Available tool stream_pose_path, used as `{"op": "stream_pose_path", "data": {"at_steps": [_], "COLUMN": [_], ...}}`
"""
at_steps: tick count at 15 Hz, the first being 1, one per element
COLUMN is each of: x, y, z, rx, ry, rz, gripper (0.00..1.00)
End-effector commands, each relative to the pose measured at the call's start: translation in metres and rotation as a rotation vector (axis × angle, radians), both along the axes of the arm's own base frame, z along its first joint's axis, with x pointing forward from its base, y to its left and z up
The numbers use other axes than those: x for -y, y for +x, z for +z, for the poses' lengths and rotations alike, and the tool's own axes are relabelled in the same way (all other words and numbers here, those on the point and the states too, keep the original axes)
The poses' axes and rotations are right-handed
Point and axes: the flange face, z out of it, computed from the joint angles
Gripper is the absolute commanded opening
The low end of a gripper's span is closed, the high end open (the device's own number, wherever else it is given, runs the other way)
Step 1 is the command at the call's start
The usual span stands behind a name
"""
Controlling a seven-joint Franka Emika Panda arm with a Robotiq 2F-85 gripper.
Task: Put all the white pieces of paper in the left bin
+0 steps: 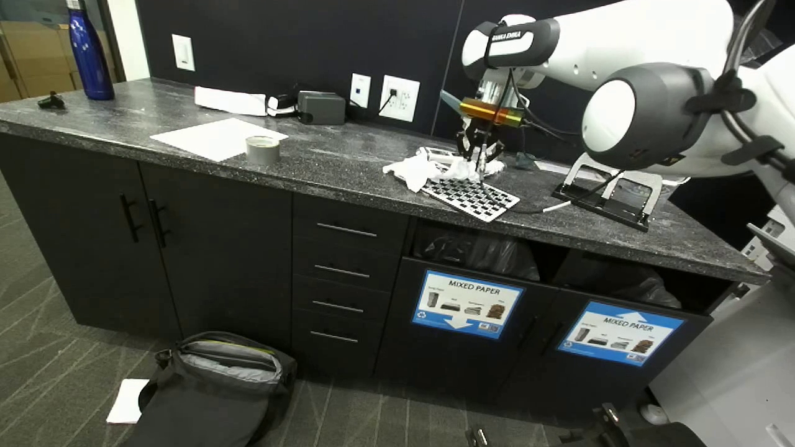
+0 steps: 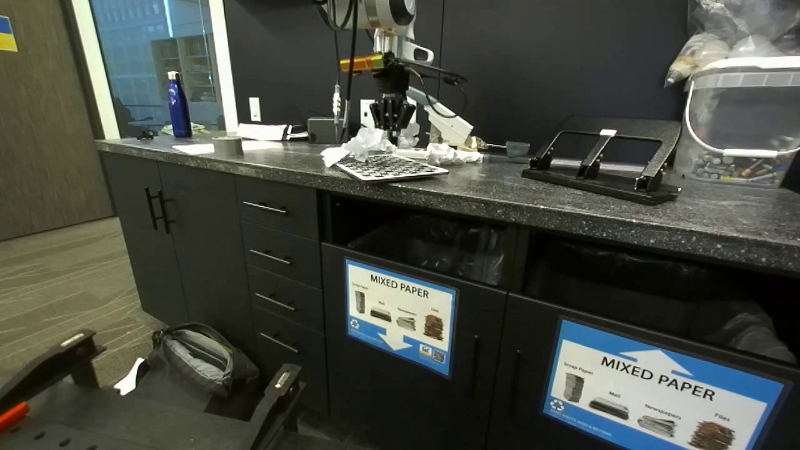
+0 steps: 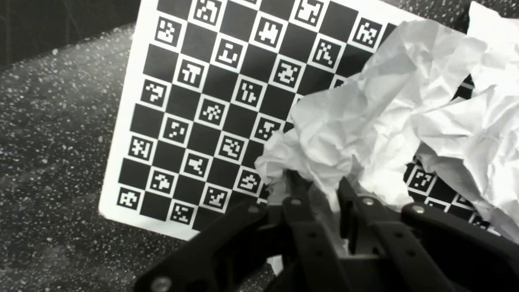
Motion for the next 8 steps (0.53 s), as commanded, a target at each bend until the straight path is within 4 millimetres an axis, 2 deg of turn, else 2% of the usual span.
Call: {"op": "stream_pose_path", "data": {"at_steps": [1, 2, 8], "x": [-0.005, -0.005, -0.004], "y": [-0.024, -0.033, -0.113], "z": [0.039, 0.044, 0.064], "rx": [-0.078, -0.114, -0.455], "ry": [-0.004, 0.002, 0.104], "rz": [0.009, 0.010, 0.138], "gripper": [0.20, 0.20, 0.20]}}
